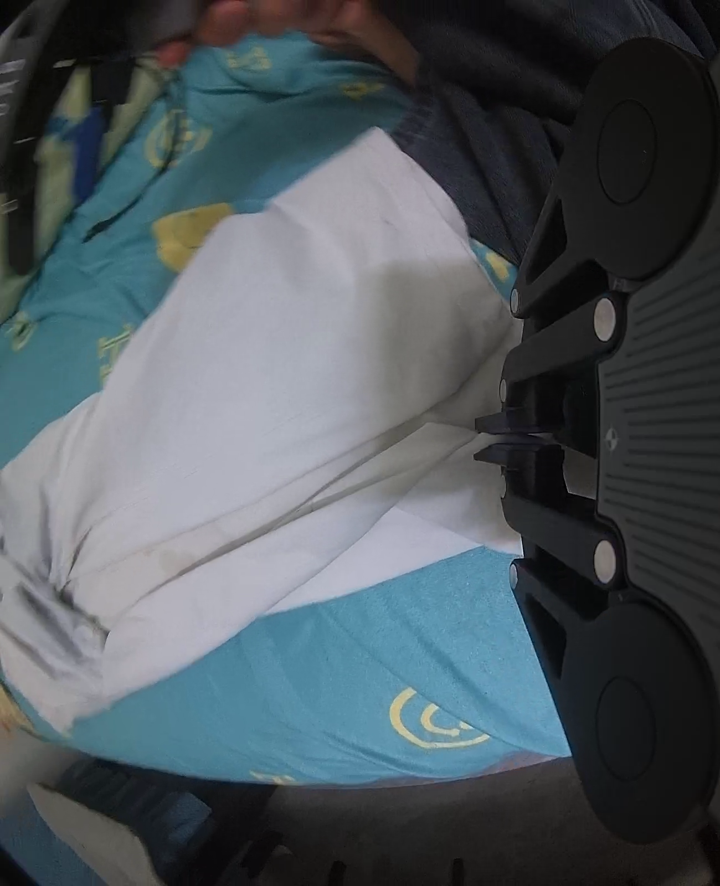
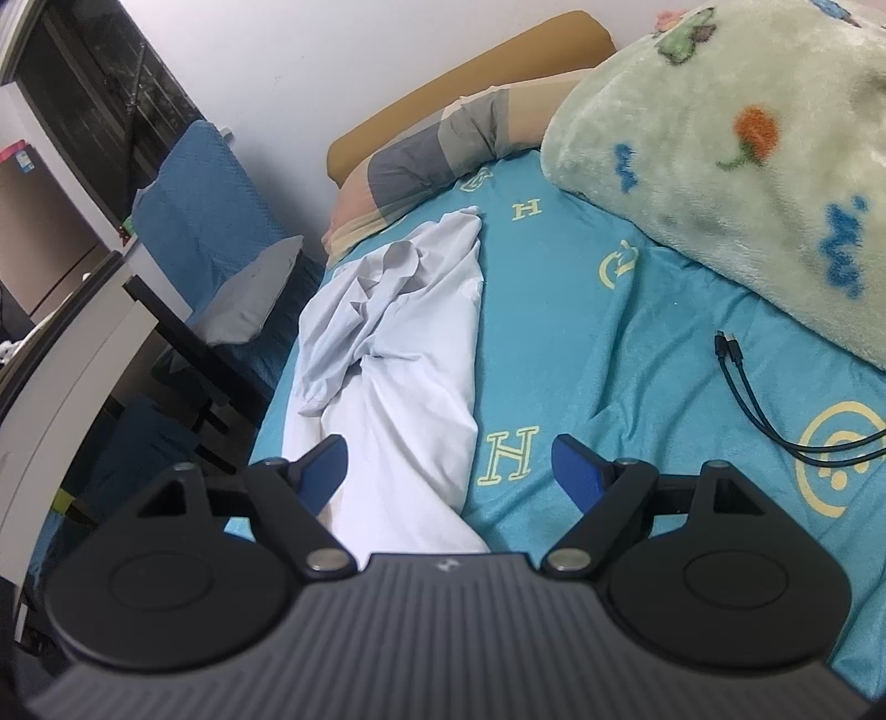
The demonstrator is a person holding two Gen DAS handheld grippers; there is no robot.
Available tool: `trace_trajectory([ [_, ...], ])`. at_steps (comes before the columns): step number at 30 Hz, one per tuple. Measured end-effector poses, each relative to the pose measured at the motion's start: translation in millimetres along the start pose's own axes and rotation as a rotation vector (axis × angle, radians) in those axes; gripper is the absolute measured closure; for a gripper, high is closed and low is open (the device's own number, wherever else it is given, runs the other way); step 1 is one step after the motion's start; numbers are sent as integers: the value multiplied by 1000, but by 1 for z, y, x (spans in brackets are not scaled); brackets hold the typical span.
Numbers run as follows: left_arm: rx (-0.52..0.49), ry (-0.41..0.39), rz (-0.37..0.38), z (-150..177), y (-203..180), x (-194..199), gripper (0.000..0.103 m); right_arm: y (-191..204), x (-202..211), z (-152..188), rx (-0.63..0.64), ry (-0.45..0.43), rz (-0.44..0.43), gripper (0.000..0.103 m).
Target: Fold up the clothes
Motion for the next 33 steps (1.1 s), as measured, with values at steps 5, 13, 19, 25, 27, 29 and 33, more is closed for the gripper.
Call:
trace_trajectory([
  [5,122,-36,54,-6,-11,2,100,-2,1,-2,-3,-8,5,21],
  [13,170,-53,83,-5,-27,-39,67,1,8,-2,23,-36,-30,21],
  [19,174,-269,47,-21,-17,6,26,-3,13,-10,-7,-87,-53,21],
  [25,275,-494,26,-50,13,37,21,-5,15,-10,-40,-109,-99,20],
  [27,309,-550,2,-55,24,39,20,0,11,-9,-35,-101,-124,20],
  [29,354,-585,-8,-58,38,38,20,7,1,-8,-26,-80,-149,20],
  [33,390,-655,-33,-55,70,39,20,29,-42,-14,18,-1,-173,25],
])
Point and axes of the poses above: each gripper's, at about its wrist camera, not at the fingertips, and x roughly against the way its jaws point, y to its left, z to its underside, the point moved 7 cm from there along -x, roughly the way its jaws point, and after that the axes turned 2 degrees about y, right-handed, at the moved point
